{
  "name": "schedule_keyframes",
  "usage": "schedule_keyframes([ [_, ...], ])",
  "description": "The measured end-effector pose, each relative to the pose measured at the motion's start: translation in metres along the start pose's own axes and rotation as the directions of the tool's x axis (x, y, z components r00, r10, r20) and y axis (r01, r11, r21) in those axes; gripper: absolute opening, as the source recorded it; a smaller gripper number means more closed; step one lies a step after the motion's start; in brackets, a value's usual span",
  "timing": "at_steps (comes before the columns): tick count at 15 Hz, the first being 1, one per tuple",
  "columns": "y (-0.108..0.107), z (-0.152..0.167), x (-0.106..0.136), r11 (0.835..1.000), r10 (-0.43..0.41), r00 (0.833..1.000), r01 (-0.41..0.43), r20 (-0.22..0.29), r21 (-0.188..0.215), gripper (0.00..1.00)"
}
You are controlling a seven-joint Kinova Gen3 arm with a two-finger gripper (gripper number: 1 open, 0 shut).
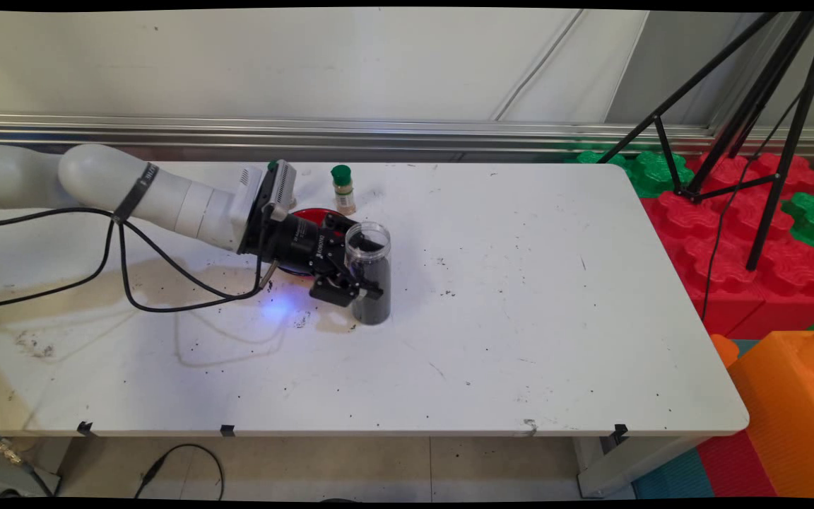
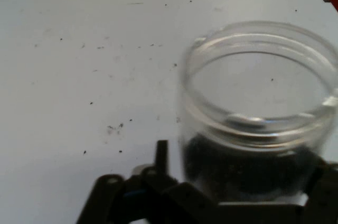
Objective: Pick up the black seasoning powder from the table, then pour the black seasoning powder in the red bowl
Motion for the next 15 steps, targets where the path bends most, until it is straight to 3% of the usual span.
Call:
schedule_keyframes([
  [15, 0.0049, -0.0015, 0.0028, 1.0, -0.027, 0.998, 0.026, -0.053, -0.014, 0.0],
])
